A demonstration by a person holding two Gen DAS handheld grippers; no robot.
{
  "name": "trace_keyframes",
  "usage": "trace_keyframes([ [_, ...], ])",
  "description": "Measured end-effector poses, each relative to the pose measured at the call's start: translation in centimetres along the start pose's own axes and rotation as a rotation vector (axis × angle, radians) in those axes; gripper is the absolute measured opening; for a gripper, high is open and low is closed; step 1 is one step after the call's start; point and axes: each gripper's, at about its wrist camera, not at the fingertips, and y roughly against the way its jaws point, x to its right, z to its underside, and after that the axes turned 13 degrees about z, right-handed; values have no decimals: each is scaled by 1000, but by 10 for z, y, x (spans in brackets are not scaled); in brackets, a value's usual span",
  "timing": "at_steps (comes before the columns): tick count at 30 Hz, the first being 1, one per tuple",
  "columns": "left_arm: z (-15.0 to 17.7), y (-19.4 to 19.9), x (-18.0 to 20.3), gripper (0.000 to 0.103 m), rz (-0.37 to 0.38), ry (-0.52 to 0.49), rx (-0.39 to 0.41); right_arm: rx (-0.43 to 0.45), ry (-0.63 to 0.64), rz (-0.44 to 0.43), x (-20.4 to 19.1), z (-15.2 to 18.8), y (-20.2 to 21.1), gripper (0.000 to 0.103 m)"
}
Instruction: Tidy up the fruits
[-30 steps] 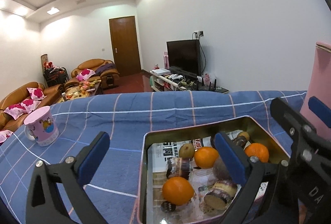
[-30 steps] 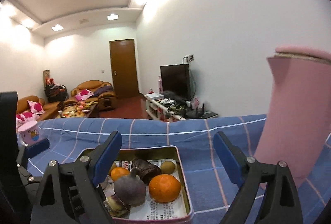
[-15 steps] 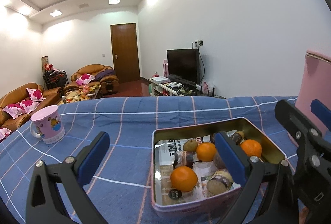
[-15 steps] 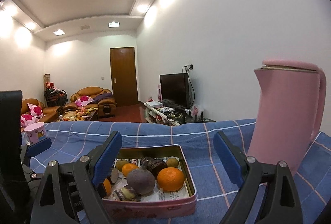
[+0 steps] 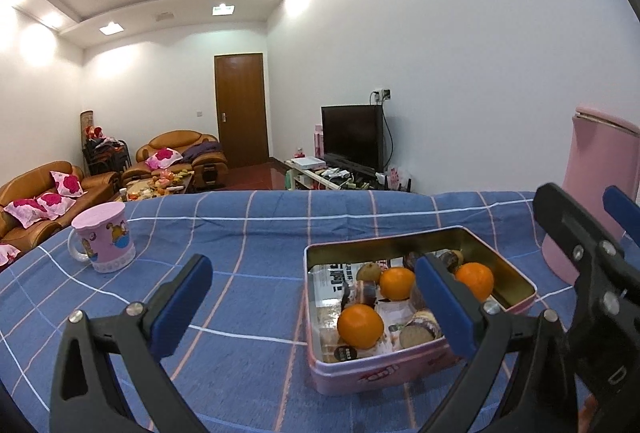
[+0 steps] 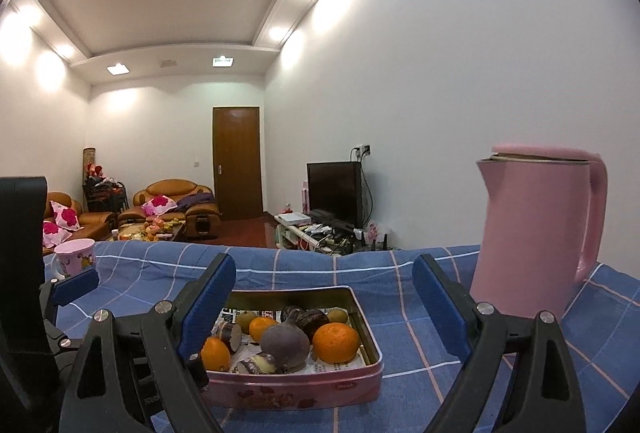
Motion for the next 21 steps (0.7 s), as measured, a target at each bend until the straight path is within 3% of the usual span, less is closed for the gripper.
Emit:
trace_keyframes([
  [21,1,4,5,103,-17,-8,0,-13,-6,25,2,0,3,92],
])
